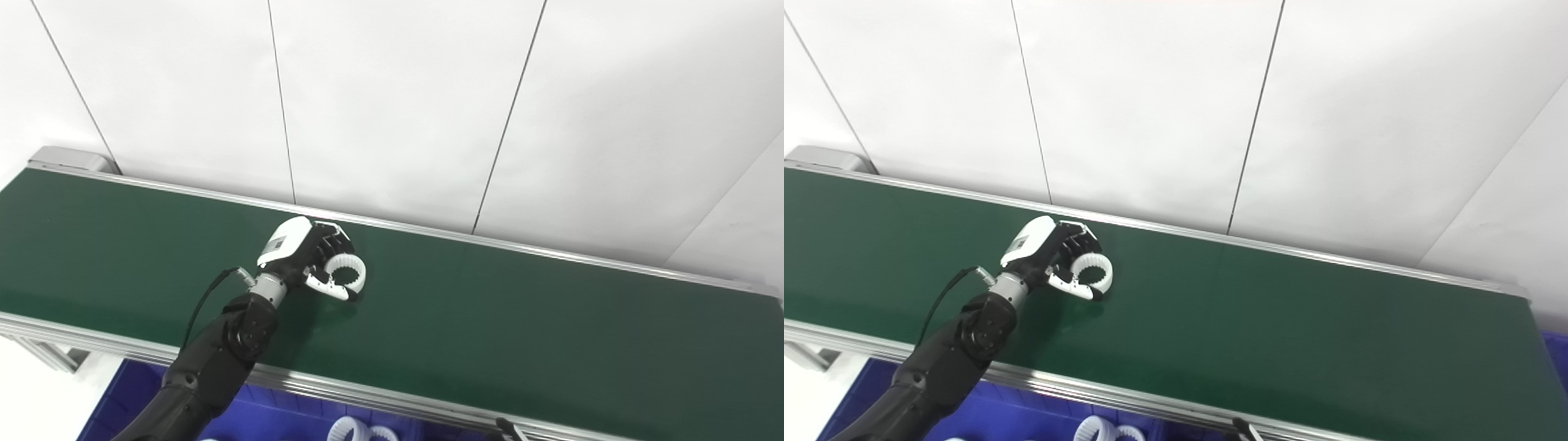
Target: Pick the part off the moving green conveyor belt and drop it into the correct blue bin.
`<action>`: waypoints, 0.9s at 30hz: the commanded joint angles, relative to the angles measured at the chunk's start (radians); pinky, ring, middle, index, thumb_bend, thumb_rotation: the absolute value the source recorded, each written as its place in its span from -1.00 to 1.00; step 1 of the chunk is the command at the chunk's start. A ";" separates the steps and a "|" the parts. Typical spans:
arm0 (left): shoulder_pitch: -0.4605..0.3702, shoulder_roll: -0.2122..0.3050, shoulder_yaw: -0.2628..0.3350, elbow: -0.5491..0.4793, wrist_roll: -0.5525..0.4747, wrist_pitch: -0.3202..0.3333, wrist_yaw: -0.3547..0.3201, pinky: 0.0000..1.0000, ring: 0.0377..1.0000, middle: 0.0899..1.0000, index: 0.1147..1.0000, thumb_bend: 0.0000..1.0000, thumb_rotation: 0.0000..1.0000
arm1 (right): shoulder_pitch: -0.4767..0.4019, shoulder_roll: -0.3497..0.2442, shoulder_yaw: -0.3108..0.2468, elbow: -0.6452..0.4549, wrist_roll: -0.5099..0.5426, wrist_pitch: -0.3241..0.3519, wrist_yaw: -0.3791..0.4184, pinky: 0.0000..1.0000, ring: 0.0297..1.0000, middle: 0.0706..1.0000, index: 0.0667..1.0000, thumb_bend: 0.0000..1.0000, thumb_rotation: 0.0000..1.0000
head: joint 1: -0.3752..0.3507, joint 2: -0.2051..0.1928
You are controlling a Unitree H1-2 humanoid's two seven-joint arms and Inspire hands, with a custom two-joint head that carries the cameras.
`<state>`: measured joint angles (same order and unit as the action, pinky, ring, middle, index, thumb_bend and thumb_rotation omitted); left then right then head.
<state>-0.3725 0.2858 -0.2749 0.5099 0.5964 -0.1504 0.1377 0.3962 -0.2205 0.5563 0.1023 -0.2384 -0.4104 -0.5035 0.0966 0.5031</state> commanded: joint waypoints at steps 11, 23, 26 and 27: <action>0.165 0.091 0.100 -0.392 -0.151 -0.055 -0.088 -0.17 -0.23 -0.12 -0.02 -0.01 -1.00 | 0.037 0.005 -0.002 -0.091 -0.014 -0.059 -0.001 0.28 0.62 0.62 0.73 0.77 -0.10 | -0.110 0.156; 0.504 0.119 0.193 -0.718 -0.357 -0.254 -0.174 -0.16 -0.24 -0.10 -0.01 -0.01 -1.00 | 0.102 0.058 -0.093 -0.216 -0.049 -0.043 0.126 0.51 0.61 0.60 0.74 0.67 -0.06 | -0.270 0.372; 0.570 0.112 0.183 -0.725 -0.374 -0.287 -0.193 -0.13 -0.23 -0.09 -0.03 -0.01 -1.00 | 0.109 0.080 -0.123 -0.241 -0.052 -0.032 0.161 0.48 0.60 0.59 0.73 0.68 -0.07 | -0.277 0.406; 0.594 0.104 0.179 -0.723 -0.364 -0.287 -0.196 -0.13 -0.23 -0.10 -0.03 -0.01 -1.00 | 0.109 0.088 -0.131 -0.245 -0.055 -0.030 0.171 0.47 0.59 0.59 0.73 0.69 -0.07 | -0.277 0.406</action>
<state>0.2187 0.3965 -0.0948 -0.1815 0.2422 -0.3940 -0.0572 0.5014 -0.1481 0.4355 -0.1015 -0.2847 -0.4119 -0.3531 -0.1810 0.9096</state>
